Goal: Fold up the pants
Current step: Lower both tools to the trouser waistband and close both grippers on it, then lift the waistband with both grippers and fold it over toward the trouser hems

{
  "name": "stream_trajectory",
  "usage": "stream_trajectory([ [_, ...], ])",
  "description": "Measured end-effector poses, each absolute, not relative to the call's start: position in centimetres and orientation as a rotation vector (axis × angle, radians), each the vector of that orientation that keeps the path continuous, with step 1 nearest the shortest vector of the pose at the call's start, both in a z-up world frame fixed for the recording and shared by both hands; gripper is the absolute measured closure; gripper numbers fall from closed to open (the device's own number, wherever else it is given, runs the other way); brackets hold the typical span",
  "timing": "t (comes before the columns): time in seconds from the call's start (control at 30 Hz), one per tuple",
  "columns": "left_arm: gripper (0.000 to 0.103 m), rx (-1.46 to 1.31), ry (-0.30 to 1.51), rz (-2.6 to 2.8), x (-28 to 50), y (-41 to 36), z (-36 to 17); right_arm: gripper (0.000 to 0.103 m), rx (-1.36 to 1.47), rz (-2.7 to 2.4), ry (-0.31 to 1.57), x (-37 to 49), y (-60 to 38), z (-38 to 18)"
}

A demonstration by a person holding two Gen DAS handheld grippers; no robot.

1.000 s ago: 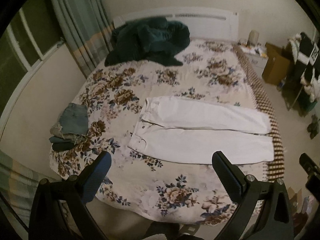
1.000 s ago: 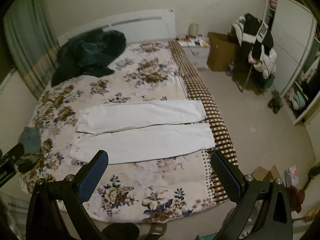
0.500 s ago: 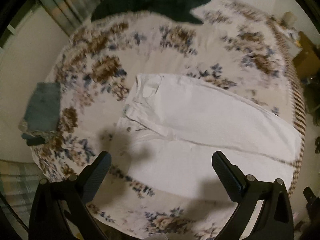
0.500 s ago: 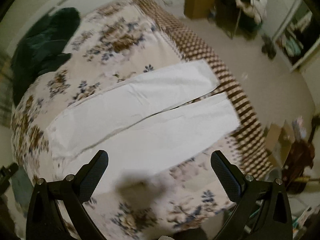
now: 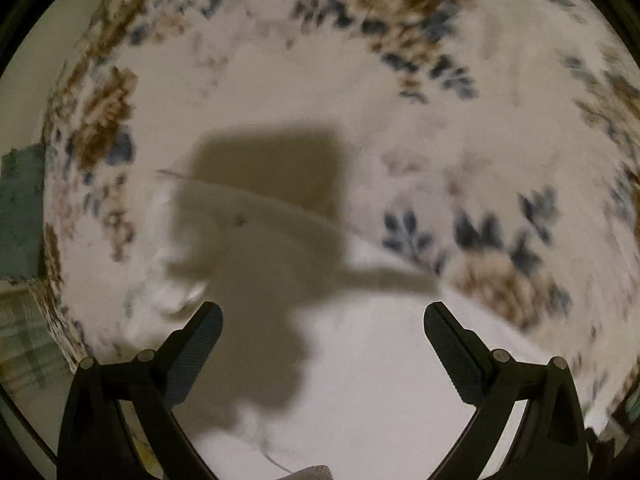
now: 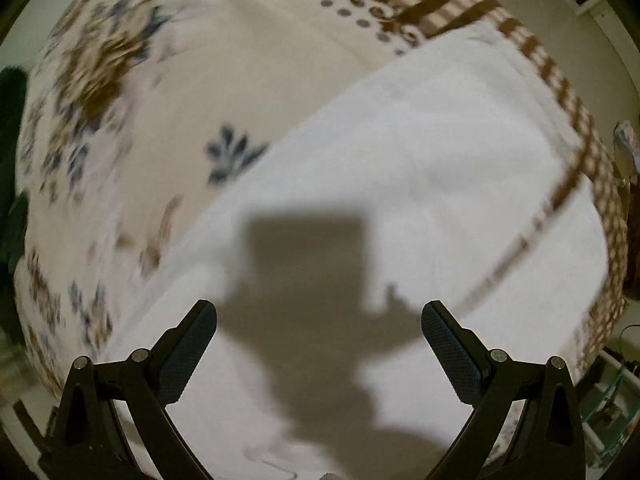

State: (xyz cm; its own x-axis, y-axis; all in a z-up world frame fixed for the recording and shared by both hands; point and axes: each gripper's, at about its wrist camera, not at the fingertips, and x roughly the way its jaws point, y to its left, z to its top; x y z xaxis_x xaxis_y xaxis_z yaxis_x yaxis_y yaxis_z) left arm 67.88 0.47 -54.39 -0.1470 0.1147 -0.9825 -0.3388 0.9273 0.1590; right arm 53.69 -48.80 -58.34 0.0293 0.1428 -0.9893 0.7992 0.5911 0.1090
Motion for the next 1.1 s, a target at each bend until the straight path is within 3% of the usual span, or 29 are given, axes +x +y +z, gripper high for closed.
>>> stream_trajectory([
  [0.13, 0.001, -0.239, 1.729, 0.487, 68.7, 2.0, -57.9, 0.000, 0.949, -0.659, 1.510, 56.1, -51.3, -63.7],
  [0.2, 0.012, -0.284, 1.705, 0.520, 68.3, 2.8, -58.0, 0.000, 1.015, -0.671, 1.523, 57.0, -52.3, -66.3],
  [0.27, 0.048, -0.319, 1.660, 0.543, 67.6, 3.3, -57.0, 0.000, 1.069, -0.686, 1.528, 57.4, -53.1, -68.2],
  [0.3, 0.053, -0.326, 1.632, 0.529, 67.2, 3.3, -56.2, 0.000, 1.099, -0.694, 1.516, 57.5, -53.5, -68.8],
  [0.33, 0.066, -0.330, 1.612, 0.503, 66.8, 3.2, -55.5, 0.001, 1.118, -0.700, 1.501, 57.5, -53.8, -69.2],
  [0.37, 0.088, -0.357, 1.595, 0.453, 66.5, 2.9, -54.9, 0.004, 1.128, -0.703, 1.486, 57.6, -54.1, -69.5],
  [0.47, 0.093, -0.353, 1.553, 0.414, 65.1, 2.3, -52.9, 0.044, 1.102, -0.688, 1.445, 57.8, -54.7, -69.6],
  [0.5, 0.094, -0.348, 1.530, 0.399, 64.4, 2.1, -52.0, 0.080, 1.082, -0.687, 1.441, 57.9, -54.8, -69.4],
  [0.53, 0.094, -0.343, 1.516, 0.390, 63.9, 1.9, -51.3, 0.099, 1.059, -0.690, 1.444, 57.9, -54.9, -69.2],
  [0.8, 0.099, -0.420, 1.379, 0.264, 56.6, 3.5, -41.9, 0.103, 0.939, -0.619, 1.352, 56.8, -55.3, -66.9],
  [0.87, 0.100, -0.446, 1.351, 0.234, 53.9, 4.3, -40.2, 0.103, 0.924, -0.595, 1.321, 56.4, -53.8, -63.5],
  [0.97, 0.100, -0.474, 1.319, 0.189, 50.2, 5.4, -38.8, 0.103, 0.888, -0.549, 1.306, 54.8, -52.9, -61.5],
  [1.1, 0.100, -0.488, 1.318, 0.176, 49.7, 5.4, -41.9, 0.103, 0.922, -0.448, 1.320, 50.7, -52.7, -58.9],
])
